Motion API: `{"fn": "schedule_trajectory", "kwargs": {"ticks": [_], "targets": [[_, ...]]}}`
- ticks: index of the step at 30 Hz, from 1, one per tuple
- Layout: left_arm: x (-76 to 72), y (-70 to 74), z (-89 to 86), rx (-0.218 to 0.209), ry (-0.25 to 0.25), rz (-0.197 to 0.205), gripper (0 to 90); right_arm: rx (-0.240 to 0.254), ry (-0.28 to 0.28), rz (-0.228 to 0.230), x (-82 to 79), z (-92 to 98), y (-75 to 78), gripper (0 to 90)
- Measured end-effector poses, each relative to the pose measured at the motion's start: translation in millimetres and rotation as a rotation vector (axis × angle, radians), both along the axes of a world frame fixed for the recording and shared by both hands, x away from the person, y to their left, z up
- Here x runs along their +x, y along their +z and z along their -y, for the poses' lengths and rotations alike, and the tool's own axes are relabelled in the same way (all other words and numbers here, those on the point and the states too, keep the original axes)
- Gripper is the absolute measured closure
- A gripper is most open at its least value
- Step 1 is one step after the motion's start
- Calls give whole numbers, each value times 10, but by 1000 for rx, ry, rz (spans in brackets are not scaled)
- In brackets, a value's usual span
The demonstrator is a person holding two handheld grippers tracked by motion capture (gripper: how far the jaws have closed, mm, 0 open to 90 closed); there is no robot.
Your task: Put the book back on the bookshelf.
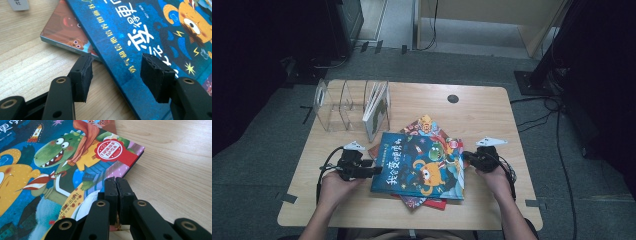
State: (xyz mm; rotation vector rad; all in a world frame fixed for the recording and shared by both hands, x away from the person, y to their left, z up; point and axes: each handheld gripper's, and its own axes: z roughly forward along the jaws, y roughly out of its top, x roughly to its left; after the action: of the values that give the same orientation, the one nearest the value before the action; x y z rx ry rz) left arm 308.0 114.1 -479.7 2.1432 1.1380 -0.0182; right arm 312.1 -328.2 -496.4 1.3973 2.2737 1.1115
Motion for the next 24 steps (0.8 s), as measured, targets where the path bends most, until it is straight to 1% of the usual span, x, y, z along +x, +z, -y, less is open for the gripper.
{"fn": "schedule_trajectory", "kwargs": {"ticks": [5,6,7,9,10,11,12,14,20,21,22,23,24], "targets": [[1,-15,-2,2,1,-14,438,-2,19,1,2,-43,1,890],[4,-24,-1,8,6,-17,437,2,31,-2,2,-66,0,889],[4,-24,-1,8,6,-17,436,0,34,2,2,-79,-1,889],[6,-29,6,24,16,-16,425,0,38,2,1,-93,-2,889],[12,-35,5,27,18,-23,417,-2,40,2,0,-107,1,889],[22,-45,-2,22,17,-37,413,-4,43,2,-3,-120,2,889],[33,-54,-10,15,23,-50,392,-3,47,2,-6,-128,1,889],[49,-64,-22,1,37,-72,384,-3,52,1,-11,-135,2,889],[73,-85,-28,-14,28,-92,371,-5,67,8,-12,-142,-2,889],[82,-96,-22,-13,29,-97,346,-3,67,6,-13,-143,-2,889],[94,-111,-7,-7,39,-101,294,-4,66,8,-13,-143,-3,889],[97,-116,7,-8,42,-100,263,-6,66,8,-16,-148,-2,889],[98,-118,24,-10,36,-96,261,-6,67,10,-17,-149,-2,889]]}}
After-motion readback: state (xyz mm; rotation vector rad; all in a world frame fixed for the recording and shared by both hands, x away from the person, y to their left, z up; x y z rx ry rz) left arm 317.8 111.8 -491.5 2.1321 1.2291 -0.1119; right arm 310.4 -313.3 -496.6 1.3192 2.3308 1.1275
